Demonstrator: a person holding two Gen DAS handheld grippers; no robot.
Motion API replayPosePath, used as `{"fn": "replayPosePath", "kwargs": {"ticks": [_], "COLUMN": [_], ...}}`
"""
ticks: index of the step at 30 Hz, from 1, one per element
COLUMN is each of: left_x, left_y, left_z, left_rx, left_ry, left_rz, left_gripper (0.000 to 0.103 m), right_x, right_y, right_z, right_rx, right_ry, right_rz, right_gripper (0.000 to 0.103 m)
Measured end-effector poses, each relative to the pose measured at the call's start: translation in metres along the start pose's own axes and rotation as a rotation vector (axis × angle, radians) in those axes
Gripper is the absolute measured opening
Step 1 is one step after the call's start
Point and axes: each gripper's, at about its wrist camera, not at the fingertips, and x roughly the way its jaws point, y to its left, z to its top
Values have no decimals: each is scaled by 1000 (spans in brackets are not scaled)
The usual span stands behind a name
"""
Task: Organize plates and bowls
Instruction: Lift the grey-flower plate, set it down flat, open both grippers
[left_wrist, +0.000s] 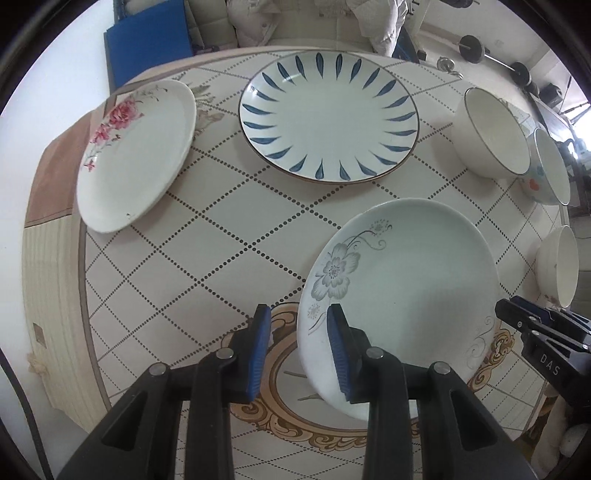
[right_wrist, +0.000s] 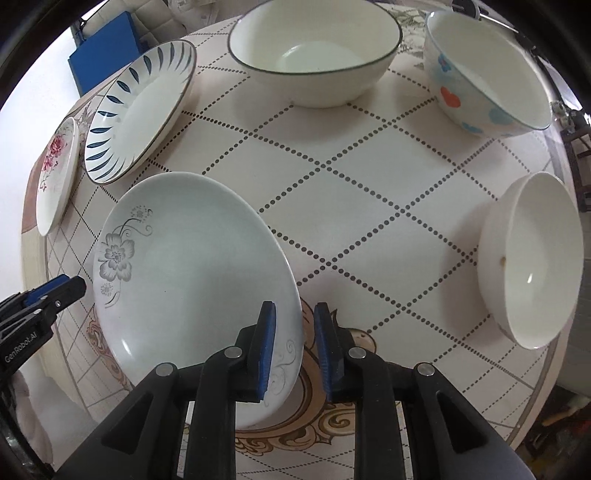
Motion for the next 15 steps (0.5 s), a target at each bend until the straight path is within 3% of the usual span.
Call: {"fn": "replayPosePath", "kwargs": {"ticks": [2,7,12,15], "left_x": [-16,-46,-62,-65], "left_y": [0,8,29,52], "left_z": [-7,-16,-14,-9], "left_rx": [-4,-27,-56,-96], "left_ry": [-28,-64,-91,-108], "left_rz": [-13,-69,-93,-108], "left_gripper": [29,32,36,36], "right_x": [-14,-49,-76,-90], "right_y": [6,18,36,51], "right_z": [-7,-26,-38,-38], "right_rx": [-23,-63,-89,-102], "right_ry": [-21,-67,-94,-123], "right_rz": [-23,-38,-55,-52], "right_gripper": [27,61,79,81]}}
